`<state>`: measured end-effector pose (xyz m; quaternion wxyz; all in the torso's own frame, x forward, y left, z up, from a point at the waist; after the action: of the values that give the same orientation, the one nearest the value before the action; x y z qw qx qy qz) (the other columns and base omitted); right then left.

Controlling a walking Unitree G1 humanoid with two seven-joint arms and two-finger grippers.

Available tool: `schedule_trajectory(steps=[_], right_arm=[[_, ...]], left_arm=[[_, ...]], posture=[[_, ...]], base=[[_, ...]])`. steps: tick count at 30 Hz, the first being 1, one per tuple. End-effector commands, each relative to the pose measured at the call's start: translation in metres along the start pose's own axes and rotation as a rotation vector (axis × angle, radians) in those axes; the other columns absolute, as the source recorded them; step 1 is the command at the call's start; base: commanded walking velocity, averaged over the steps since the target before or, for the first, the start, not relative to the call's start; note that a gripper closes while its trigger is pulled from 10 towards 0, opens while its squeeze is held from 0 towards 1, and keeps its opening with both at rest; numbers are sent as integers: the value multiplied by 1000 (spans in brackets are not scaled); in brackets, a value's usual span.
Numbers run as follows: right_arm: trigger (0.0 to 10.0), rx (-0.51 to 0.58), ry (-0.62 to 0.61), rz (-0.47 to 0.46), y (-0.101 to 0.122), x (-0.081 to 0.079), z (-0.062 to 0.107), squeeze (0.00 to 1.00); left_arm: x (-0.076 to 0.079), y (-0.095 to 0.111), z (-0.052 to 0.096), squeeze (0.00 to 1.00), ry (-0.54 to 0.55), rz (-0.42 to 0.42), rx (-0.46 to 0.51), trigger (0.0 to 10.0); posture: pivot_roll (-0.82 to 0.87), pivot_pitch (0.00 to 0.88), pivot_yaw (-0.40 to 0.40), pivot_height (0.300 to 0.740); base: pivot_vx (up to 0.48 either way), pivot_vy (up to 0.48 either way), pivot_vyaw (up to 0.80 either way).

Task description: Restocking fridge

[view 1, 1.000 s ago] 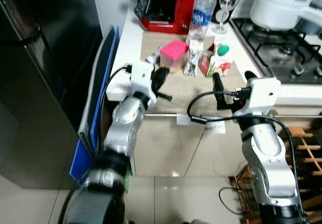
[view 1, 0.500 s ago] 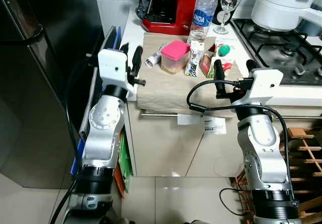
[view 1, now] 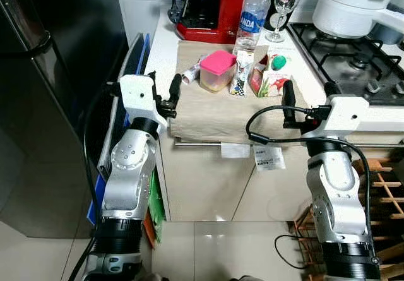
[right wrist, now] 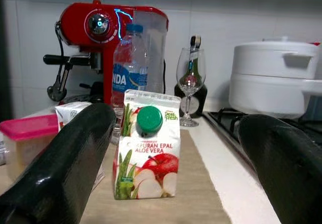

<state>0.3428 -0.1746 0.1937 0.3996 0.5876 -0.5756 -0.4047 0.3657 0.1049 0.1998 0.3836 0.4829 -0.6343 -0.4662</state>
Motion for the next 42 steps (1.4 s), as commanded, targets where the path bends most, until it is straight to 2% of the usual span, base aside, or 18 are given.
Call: schedule_trajectory(steps=[1,3,4,5,7,13,14,15,19,23,33,36,38,39,40,41,42], right_arm=[[10000,-4,-6,21,0,1,-3,1000],[10000,-8,9,37,-1,-1,-5,1000],[10000,-5,21,44,0,-3,-6,0],[10000,-3,29,49,1,-5,-7,0],[10000,5,39,47,3,-7,-9,0],[10000,12,42,54,6,-9,-10,0],[10000,24,48,52,9,-11,-10,0],[10000,30,55,51,11,-13,-11,0],[10000,41,72,50,13,-18,-13,0],[10000,73,74,47,23,-19,-17,0],[10000,209,83,23,71,-22,-40,0],[10000,268,118,-4,95,-33,-54,0],[10000,302,132,-43,115,-38,-68,0],[10000,302,132,-43,115,-38,-68,0],[10000,322,145,-51,129,-41,-78,0],[10000,322,145,-51,129,-41,-78,0],[10000,332,137,-60,139,-40,-87,0]], left_arm=[[6,3,-2,1000,-32,12,3,10000],[9,3,-3,1000,-54,10,10,10000],[10,5,-3,1000,-56,1,21,10000],[10,6,-4,0,-55,-7,28,10000],[5,7,-5,0,-10,-77,36,10000],[3,7,-6,0,-1,-24,28,10000],[3,11,-5,0,-7,31,44,10000],[3,12,-4,0,-4,42,51,10000],[-4,18,-8,0,38,37,78,10000],[-4,29,-11,0,24,14,116,10000],[2,48,-16,0,-7,7,182,10000],[2,53,-16,0,-3,2,203,10000],[2,60,-16,0,8,-35,239,10000],[2,60,-16,0,8,-35,239,10000],[6,66,-17,0,-7,-25,255,10000],[6,66,-17,0,-7,-25,255,10000],[9,70,-18,0,-26,-22,266,10000]], posture=[[-85,0,7,740],[-89,0,7,740],[-89,0,7,740],[-89,0,7,740],[-91,0,5,740],[-89,0,1,740],[-88,0,-1,740],[-88,0,-1,740],[-87,0,-1,740],[-87,0,-1,740],[-86,0,6,740],[-81,0,4,740],[-75,0,4,740],[-75,0,4,740],[-72,0,3,740],[-72,0,3,740],[-72,0,3,740]], base=[[341,-334,0],[369,-298,0],[458,0,0],[480,0,0],[0,0,0],[0,0,0],[382,0,0],[382,0,0],[472,0,0],[472,0,0],[475,0,0],[456,0,0],[458,0,0],[458,0,0],[0,0,0],[0,0,0],[0,0,0]])
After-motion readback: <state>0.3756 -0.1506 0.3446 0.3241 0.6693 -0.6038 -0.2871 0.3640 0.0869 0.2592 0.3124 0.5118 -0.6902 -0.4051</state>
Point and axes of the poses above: a point about 5 cm out from each wrist's last joint towards the gripper, its own z axis pointing back from the gripper into the wrist, its own y axis along the axis of the wrist's last joint, x = y × z, the point moved 5 cm from there along -z, pointing out of the wrist towards the gripper, and after that the axes turned 1 degree about -z, right-handed, at the moved point
